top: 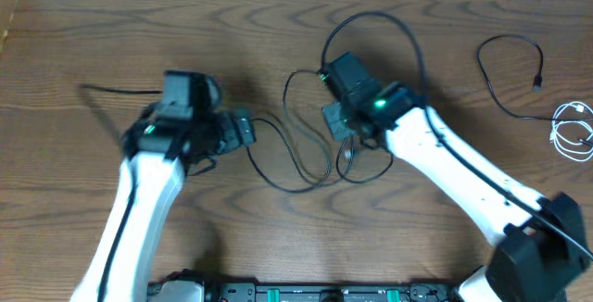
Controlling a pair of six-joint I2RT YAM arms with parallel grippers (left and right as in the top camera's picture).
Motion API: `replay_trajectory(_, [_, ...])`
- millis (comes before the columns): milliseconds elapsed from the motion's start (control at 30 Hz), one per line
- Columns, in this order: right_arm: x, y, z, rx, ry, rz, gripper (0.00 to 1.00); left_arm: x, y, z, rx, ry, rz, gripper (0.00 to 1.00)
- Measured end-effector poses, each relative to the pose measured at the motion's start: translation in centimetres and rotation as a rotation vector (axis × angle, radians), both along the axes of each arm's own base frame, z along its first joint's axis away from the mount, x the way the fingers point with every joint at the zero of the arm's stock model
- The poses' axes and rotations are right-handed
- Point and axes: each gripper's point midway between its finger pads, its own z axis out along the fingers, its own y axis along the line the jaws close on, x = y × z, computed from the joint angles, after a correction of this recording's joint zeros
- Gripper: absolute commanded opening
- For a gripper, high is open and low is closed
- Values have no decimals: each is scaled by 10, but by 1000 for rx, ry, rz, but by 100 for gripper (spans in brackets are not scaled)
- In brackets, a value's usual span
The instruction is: Untangle cables
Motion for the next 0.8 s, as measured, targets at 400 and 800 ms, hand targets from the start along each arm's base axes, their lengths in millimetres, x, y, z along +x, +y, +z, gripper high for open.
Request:
replay_trajectory(400, [38, -37, 65, 55, -233, -107, 1, -26, 36, 38, 153, -117, 97, 98])
replay_trajectory(800, [57, -169, 79, -83, -268, -458, 1, -25, 40, 37, 175, -113, 108, 98])
